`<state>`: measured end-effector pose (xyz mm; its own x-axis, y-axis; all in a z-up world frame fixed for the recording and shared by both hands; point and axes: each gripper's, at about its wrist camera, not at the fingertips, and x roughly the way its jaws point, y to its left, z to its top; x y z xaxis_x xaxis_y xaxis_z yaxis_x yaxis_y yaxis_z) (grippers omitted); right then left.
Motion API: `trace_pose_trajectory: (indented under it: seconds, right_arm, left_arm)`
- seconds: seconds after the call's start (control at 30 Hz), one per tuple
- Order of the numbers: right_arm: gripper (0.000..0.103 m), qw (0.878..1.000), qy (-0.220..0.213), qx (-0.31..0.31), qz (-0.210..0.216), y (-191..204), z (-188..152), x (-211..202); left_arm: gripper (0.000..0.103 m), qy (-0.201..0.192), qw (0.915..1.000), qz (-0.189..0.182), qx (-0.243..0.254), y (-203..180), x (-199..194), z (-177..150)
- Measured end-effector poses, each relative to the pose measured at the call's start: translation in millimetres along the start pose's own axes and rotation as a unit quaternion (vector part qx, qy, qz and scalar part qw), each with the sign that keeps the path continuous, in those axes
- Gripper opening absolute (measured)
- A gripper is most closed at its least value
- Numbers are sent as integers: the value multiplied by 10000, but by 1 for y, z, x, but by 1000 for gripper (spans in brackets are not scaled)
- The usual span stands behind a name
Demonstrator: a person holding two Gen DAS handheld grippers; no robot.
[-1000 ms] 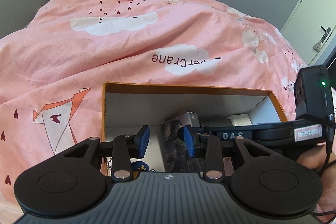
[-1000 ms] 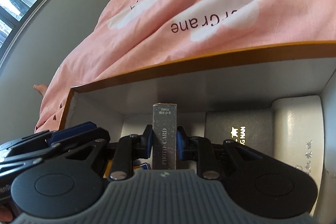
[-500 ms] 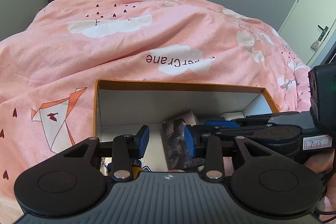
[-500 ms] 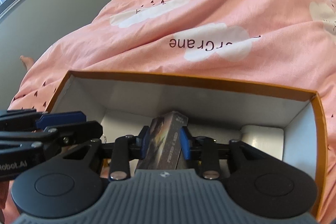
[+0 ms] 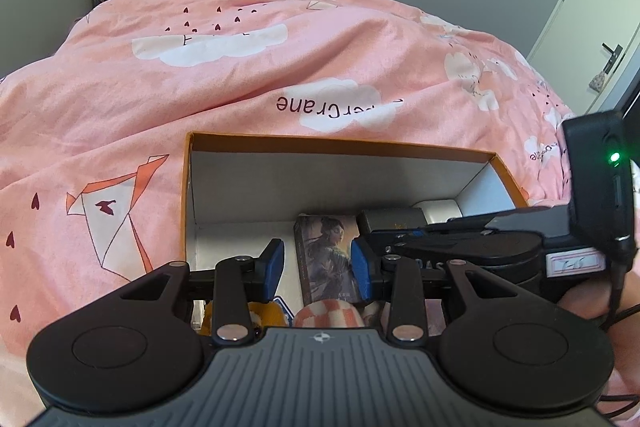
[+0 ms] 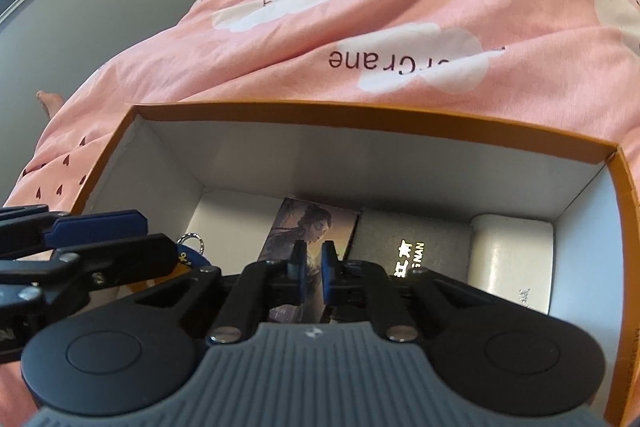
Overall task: Organize objects
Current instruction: 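Lower the photo-card pack into the box and open the right gripper, then withdraw both grippers from the box toward the orange toy and tape measure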
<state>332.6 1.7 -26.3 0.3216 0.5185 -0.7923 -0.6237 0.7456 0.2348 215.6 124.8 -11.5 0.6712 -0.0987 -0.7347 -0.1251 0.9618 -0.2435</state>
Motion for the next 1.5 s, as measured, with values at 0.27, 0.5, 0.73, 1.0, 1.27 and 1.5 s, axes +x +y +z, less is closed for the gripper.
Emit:
trace_pose_trajectory:
  seconds: [0.27, 0.5, 0.73, 1.0, 1.27, 1.5]
  right_arm:
    - [9, 9991, 188, -290, 253, 11, -4, -2]
    - [12, 9960, 476, -284, 694, 35, -3, 20]
    - [8, 9934, 824, 52, 792, 34, -1, 37]
    - [0, 9940, 926, 82, 571, 29, 1, 45]
    - [10, 9970, 461, -193, 595, 31, -4, 6]
    - [34, 9962, -430, -665, 375, 30, -22, -62]
  left_arm:
    - [41, -283, 9994, 53, -204, 7, -10, 4]
    - [41, -358, 9991, 84, -198, 8, -12, 10]
    - [41, -301, 9992, 99, -230, 10, -6, 9]
    - [41, -319, 9991, 70, -275, 13, -7, 7]
    - [48, -546, 9977, -124, -370, -1, -26, 1]
    - [56, -1094, 9935, -210, -219, -37, -63, -23]
